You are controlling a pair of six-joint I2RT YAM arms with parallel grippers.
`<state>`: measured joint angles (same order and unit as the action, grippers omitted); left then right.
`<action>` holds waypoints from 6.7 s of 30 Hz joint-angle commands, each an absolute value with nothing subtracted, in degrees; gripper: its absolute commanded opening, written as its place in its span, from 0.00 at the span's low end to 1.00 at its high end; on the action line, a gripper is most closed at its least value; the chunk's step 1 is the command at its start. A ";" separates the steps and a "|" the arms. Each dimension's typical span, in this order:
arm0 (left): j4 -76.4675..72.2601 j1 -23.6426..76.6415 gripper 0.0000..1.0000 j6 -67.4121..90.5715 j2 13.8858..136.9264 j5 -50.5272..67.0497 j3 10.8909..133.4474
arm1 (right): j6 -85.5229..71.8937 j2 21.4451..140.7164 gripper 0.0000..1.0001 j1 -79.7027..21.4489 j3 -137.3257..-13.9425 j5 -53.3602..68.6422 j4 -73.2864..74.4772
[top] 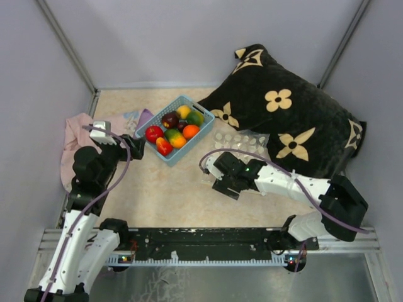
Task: Place the food in the zip-top bag and seal the zipper
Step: Pick up the zipper food storage bag at the center of the board, then open the zipper of the food storage bag.
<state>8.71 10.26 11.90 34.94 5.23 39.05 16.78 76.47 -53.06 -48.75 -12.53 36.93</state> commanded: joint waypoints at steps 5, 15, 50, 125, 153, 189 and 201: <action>8.85 10.46 1.00 13.01 34.86 6.25 38.46 | 17.95 80.16 0.75 -54.95 -48.86 -11.11 32.89; 9.26 10.46 1.00 13.59 35.42 7.02 38.08 | 17.79 85.35 0.73 -54.99 -48.14 -13.64 27.21; 14.06 10.46 1.00 14.08 30.06 8.88 37.11 | 10.72 95.41 0.29 -50.75 -57.12 -25.88 13.60; -2.50 40.25 0.63 36.98 70.66 -5.65 44.11 | -29.37 79.30 0.00 -54.59 -69.02 -18.45 17.52; 1.64 41.13 0.00 43.50 67.75 -0.51 48.57 | -32.98 79.05 0.41 -54.60 -70.01 -14.94 17.03; 28.66 41.28 0.00 28.84 66.06 -8.01 66.40 | -17.18 82.52 0.00 -54.50 -95.82 -34.47 54.11; 19.23 41.30 0.00 38.16 65.16 4.58 59.19 | -21.31 77.01 0.40 -54.54 -75.18 -31.99 35.60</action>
